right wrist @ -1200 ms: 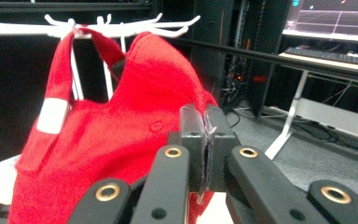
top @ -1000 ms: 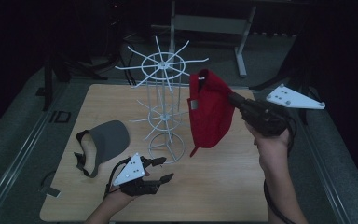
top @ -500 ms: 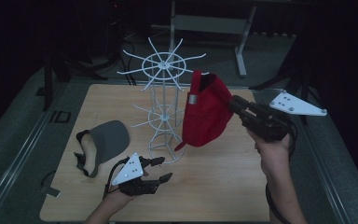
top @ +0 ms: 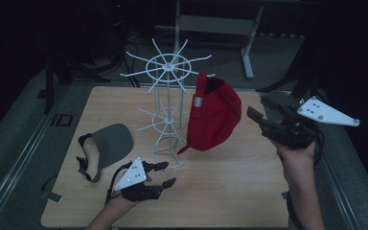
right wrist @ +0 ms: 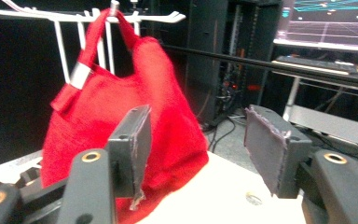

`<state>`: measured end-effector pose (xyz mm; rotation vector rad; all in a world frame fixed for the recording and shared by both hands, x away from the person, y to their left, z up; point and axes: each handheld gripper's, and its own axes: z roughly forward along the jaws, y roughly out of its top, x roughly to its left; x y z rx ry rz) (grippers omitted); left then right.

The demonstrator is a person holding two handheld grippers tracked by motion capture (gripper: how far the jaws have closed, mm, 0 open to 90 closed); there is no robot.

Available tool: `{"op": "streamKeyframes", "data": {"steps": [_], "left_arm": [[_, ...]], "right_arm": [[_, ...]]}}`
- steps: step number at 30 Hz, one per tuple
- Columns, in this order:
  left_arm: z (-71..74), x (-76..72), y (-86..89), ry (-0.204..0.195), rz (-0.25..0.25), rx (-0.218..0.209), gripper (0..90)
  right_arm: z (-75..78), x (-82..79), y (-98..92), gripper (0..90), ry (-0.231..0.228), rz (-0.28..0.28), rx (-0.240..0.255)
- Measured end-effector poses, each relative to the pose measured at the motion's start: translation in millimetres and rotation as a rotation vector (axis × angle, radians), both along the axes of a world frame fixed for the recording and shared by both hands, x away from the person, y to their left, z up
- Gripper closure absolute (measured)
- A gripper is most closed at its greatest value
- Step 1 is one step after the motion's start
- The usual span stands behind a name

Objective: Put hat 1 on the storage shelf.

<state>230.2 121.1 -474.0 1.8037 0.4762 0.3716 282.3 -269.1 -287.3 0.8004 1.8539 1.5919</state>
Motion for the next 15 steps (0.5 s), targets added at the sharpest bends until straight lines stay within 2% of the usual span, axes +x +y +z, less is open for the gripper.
{"op": "streamKeyframes", "data": {"steps": [2,11,14,15], "left_arm": [[-2.1,-0.5,0.7,0.006,0.002,0.011,44.1],[-8.3,-1.6,4.6,0.019,0.006,0.005,44.2],[-8.6,-1.7,5.3,0.019,0.007,0.005,44.2],[-8.8,-1.7,5.7,0.02,0.007,0.003,44.2]], "right_arm": [[-3.7,-0.9,-8.4,38.3,0.004,-0.016,0.005],[-23.0,-5.0,-43.9,32.0,0.029,-0.104,0.019],[-34.3,-4.5,-53.5,25.4,0.055,-0.121,0.028],[-39.3,-4.4,-56.3,20.2,0.066,-0.119,0.027]]}}
